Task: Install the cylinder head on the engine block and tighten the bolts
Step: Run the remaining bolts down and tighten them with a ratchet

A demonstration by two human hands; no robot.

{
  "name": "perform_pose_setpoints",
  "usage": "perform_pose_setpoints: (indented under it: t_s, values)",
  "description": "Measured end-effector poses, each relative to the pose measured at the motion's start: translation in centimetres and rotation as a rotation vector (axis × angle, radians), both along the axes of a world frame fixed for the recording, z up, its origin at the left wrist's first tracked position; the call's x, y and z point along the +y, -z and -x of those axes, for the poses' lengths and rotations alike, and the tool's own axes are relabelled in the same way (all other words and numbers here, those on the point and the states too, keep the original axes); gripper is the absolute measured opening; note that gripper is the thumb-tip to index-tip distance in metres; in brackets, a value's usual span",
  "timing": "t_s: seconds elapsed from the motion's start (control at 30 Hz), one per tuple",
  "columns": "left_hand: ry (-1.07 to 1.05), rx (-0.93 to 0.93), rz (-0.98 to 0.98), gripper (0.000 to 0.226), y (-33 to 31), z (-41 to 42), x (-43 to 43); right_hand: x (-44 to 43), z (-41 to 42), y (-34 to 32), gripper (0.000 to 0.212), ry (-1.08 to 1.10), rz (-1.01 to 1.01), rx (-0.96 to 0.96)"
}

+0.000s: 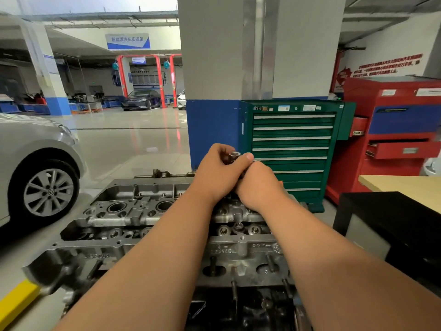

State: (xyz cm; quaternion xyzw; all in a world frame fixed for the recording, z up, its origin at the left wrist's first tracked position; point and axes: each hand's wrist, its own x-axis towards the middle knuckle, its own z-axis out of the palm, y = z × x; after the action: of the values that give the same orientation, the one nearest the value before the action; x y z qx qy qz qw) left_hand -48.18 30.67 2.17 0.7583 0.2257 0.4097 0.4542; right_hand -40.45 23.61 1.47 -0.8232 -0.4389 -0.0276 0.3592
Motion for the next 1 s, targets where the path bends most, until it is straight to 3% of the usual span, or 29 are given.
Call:
perform_pose_setpoints:
  t_s: [0.13,0.27,0.43,0.53,0.63,0.73,0.83,1.0]
  values:
    - [-0.088,-0.004,-0.069,0.02,-0.46,0.11,0.08,-0.29,0.13,-0.28,0.012,-0.05,0.003,0.029]
    - [-0.004,-0.014,-0.033,0.017,-0.51,0.44,0.08,-0.79,0.0,-0.26,0.014,-0.145,-0.024,0.063]
    - [-0.061,0.004,-0.02,0.03,-0.2,-0.03,-0.33,-0.37,0.25,-0.11,0.013,0.023,-0.023,0.024]
    - [-0.095,-0.018,-0.053,0.018,-0.24,0.09,0.06,-0.46,0.26,-0.12,0.013,-0.029,-0.003,0.048]
    - [0.001,-0.022,-0.043,0.005,-0.42,0.4,0.16,-0.82,0.12,-0.27,0.015,-0.127,-0.026,0.07]
    - [0.03,0.011,-0.023,0.017,-0.27,0.05,-0.18,-0.53,0.03,-0.16,0.011,-0.065,-0.036,0.024]
    - [-0.097,0.029,-0.064,0.03,-0.14,-0.21,-0.34,-0.18,0.19,-0.08,0.009,0.036,-0.019,0.015]
    - [-0.03,-0.016,-0.052,0.015,-0.34,0.36,0.22,-0.49,-0.04,-0.12,0.015,-0.106,0.009,0.061]
